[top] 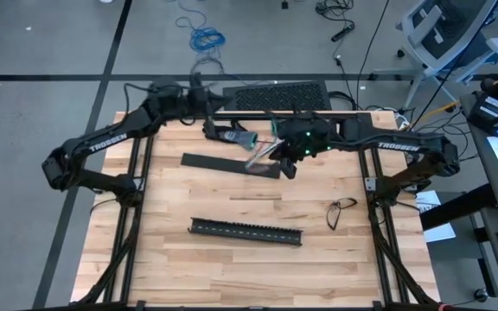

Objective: Ziptie cables
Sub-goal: Insert the cable wire into the black cable duct

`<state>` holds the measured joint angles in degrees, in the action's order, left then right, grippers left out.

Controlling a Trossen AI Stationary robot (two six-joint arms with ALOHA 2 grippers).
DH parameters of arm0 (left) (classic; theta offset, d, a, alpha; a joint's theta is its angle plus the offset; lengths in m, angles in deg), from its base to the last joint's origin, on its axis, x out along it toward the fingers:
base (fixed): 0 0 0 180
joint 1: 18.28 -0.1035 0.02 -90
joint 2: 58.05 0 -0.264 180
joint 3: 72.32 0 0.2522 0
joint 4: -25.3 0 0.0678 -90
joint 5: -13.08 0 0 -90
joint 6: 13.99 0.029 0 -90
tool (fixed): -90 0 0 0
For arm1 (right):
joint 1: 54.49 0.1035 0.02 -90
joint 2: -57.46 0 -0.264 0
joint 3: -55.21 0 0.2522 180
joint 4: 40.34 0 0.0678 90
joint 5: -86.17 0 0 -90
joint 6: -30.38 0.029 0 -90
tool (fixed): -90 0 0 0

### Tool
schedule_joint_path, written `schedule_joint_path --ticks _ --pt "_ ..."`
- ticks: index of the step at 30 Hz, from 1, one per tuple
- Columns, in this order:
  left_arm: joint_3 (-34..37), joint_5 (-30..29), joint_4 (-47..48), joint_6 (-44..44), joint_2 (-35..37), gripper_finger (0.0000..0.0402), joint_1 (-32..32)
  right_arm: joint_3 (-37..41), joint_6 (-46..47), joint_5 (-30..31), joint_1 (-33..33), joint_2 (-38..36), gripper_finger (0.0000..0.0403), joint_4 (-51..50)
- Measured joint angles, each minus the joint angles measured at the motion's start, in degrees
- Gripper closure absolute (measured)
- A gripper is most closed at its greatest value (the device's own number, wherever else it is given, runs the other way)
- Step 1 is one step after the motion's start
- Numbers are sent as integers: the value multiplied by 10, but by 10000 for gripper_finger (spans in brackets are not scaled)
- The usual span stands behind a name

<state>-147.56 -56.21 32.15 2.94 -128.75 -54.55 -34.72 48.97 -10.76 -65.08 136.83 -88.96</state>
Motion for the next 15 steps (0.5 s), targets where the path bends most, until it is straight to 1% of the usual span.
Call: schedule_joint_path --ticks 4,7,11,13,15 --pt "-15 -21 -17 -1 5 402 -6 -17 -15 9 -1 -1 398 -16" --pt "-15 -30 14 -1 8 402 -6 -16 -16 19 -3 4 399 -78" --pt "-15 -31 89 -1 23 402 -5 -6 -3 31 -1 21 400 -180" --pt "-15 -48 132 9 31 402 -5 17 -12 29 10 40 402 -179" --pt "-15 -69 170 32 38 402 -5 47 -38 22 29 64 390 -136"
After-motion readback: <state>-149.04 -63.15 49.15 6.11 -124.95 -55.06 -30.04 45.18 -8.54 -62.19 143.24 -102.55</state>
